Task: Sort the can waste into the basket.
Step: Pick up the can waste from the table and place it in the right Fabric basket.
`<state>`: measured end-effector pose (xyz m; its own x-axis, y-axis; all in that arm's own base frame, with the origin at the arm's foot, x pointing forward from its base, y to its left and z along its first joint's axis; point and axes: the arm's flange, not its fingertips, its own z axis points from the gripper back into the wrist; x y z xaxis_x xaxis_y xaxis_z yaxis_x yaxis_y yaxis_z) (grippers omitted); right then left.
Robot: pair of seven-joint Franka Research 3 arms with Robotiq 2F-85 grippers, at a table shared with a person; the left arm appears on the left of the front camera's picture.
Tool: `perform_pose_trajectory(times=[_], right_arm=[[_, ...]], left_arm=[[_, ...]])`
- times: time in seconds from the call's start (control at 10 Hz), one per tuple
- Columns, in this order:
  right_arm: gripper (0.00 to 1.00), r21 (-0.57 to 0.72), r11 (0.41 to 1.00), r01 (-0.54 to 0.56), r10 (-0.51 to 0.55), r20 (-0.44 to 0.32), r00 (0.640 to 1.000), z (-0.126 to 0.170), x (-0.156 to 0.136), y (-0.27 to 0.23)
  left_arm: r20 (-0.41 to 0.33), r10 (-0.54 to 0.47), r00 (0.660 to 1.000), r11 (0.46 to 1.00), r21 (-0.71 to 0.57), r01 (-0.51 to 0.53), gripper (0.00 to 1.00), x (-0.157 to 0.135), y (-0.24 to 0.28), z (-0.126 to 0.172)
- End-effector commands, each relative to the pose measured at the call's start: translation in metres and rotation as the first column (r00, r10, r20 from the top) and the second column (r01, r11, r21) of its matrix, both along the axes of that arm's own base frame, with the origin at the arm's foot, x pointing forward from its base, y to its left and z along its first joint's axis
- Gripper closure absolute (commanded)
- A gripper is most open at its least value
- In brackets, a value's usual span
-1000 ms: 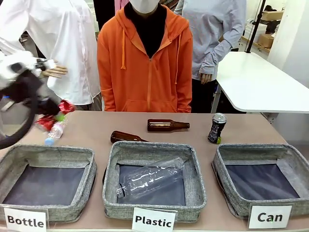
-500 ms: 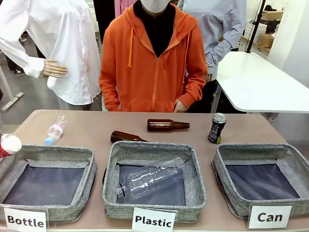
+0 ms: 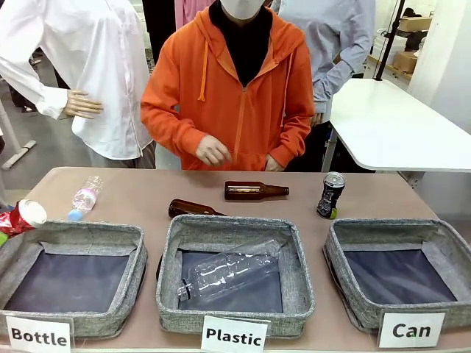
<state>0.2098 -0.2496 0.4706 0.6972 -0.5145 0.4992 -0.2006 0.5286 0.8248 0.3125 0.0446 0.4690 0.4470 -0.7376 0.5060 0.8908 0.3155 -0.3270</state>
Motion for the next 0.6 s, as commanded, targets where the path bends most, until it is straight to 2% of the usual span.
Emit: perform_pose_trajectory(times=[0.0, 0.2, 0.5], right_arm=[[0.0, -0.001, 1.0, -0.002, 0.002, 0.039, 0.999, 0.002, 0.002, -0.001], [0.0, -0.001, 1.0, -0.002, 0.002, 0.039, 0.999, 0.002, 0.002, -0.001], [0.0, -0.001, 1.0, -0.002, 0.002, 0.039, 0.999, 0.002, 0.002, -0.001]], left_arm=[[0.071, -0.03, 0.997, 0.999, 0.024, 0.029, 0.59, -0.005, -0.02, 0.014], [0.248, -0.105, 0.963, 0.987, 0.144, 0.071, 0.59, -0.012, -0.078, 0.066], [0.34, -0.24, 0.909, 0.953, 0.258, 0.156, 0.59, -0.018, -0.174, 0.107]])
